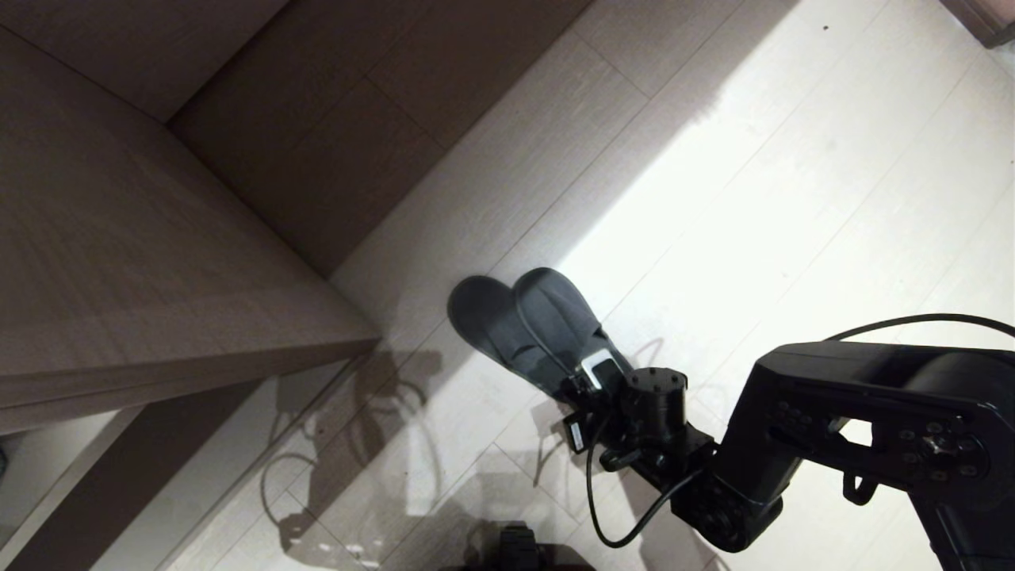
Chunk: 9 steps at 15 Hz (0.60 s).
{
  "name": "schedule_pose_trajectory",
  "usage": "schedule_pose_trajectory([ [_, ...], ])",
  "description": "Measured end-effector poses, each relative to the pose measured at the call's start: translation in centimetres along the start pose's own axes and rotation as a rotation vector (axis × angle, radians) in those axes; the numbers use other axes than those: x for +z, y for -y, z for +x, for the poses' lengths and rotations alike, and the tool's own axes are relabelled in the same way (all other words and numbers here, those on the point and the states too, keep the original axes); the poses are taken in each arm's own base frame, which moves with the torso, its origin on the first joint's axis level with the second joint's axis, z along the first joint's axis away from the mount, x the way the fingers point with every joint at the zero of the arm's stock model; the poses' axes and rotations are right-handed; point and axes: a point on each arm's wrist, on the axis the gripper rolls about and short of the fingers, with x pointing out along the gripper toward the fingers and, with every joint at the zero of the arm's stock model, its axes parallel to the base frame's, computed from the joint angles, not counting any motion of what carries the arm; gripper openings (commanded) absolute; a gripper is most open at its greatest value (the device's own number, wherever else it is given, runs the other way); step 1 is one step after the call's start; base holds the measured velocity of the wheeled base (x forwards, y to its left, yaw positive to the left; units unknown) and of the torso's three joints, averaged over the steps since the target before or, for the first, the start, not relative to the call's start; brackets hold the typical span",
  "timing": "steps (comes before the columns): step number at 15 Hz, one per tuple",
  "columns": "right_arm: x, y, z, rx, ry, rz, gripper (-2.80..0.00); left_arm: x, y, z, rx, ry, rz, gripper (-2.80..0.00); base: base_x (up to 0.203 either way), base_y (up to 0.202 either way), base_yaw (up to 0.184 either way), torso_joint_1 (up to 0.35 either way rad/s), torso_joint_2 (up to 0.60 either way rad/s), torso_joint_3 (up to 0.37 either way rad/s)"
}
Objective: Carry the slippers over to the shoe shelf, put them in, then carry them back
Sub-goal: Place the slippers on the floor
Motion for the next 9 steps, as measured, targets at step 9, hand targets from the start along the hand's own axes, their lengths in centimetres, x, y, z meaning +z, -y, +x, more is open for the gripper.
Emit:
schedule_pose_trajectory([
  [9,-1.4,3.8,1.4,-0.109,-0.024,-0.035,-2.8,0.0,0.0,0.0,0.0,0.0,0.0,-2.8,0.0,0.0,0.0,0.0,0.0,0.0],
])
